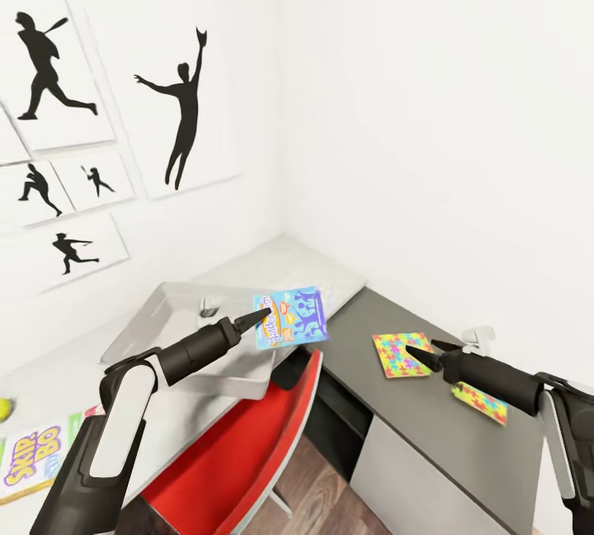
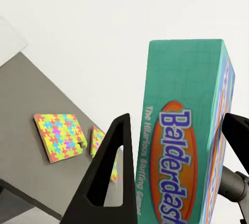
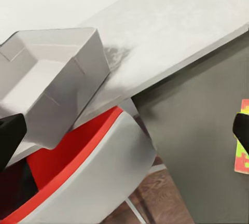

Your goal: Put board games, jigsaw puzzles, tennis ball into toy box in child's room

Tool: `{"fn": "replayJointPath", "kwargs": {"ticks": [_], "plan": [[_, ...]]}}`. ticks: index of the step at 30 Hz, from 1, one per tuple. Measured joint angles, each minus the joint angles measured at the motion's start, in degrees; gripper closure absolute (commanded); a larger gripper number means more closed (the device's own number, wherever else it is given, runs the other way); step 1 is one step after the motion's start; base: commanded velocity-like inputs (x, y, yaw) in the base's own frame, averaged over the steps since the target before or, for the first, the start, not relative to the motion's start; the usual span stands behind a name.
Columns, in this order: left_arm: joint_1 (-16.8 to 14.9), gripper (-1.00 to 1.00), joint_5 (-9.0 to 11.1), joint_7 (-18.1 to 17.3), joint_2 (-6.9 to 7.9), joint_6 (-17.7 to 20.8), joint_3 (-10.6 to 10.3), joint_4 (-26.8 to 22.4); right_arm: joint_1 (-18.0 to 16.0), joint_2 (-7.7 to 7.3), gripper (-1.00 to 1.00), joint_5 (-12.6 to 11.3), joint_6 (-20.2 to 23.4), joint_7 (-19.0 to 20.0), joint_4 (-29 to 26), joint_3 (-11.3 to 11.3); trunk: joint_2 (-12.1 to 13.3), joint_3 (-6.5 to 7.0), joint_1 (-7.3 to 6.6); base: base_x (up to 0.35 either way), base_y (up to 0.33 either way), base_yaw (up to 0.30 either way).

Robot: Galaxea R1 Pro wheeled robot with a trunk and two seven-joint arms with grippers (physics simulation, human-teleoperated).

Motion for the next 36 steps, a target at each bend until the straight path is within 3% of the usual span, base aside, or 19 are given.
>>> {"fn": "replayJointPath", "kwargs": {"ticks": [10, 14, 18, 25, 32, 36], "plan": [[-0.1, 1.00, 0.3, -0.3, -0.09, 0.2, -0.8, 0.0, 0.0, -0.33, -1.00, -0.1, 0.3, 0.2, 0.0, 0.0, 0.0, 0.00, 0.00, 0.000, 0.000, 0.124], [-0.7, 1.00, 0.4, -0.5, -0.04, 0.3, -3.9, 0.0, -0.1, -0.45, -1.00, -0.1, 0.4, 3.0, 0.0, 0.0, 0.0, 0.00, 0.00, 0.000, 0.000, 0.027], [-1.6, 1.00, 0.3, -0.4, -0.10, 0.3, -7.3, 0.2, 0.0, -0.56, -1.00, -0.1, 1.1, 9.7, 0.0, -0.1, 0.0, 0.00, 0.00, 0.000, 0.000, 0.012], [-2.7, 1.00, 0.2, -0.2, -0.12, 0.4, -11.1, 0.5, -0.2, -0.69, -1.00, 0.0, 4.6, 18.2, 0.1, -0.2, 0.0, 0.00, 0.00, 0.000, 0.000, 0.004], [-3.3, 1.00, 0.1, 0.6, -0.21, 0.3, -13.9, 0.8, -0.3, -1.73, -1.00, -0.2, 6.7, 21.1, 0.2, 0.1, 0.0, 0.00, 0.00, 0.000, 0.000, 0.000], [-3.4, 1.00, 0.0, 2.7, -0.28, 0.2, -15.5, 0.9, -0.3, -2.03, -1.00, -0.5, 7.3, 21.6, 0.3, 0.3, 0.0, 0.00, 0.00, 0.000, 0.000, 0.000]]}}
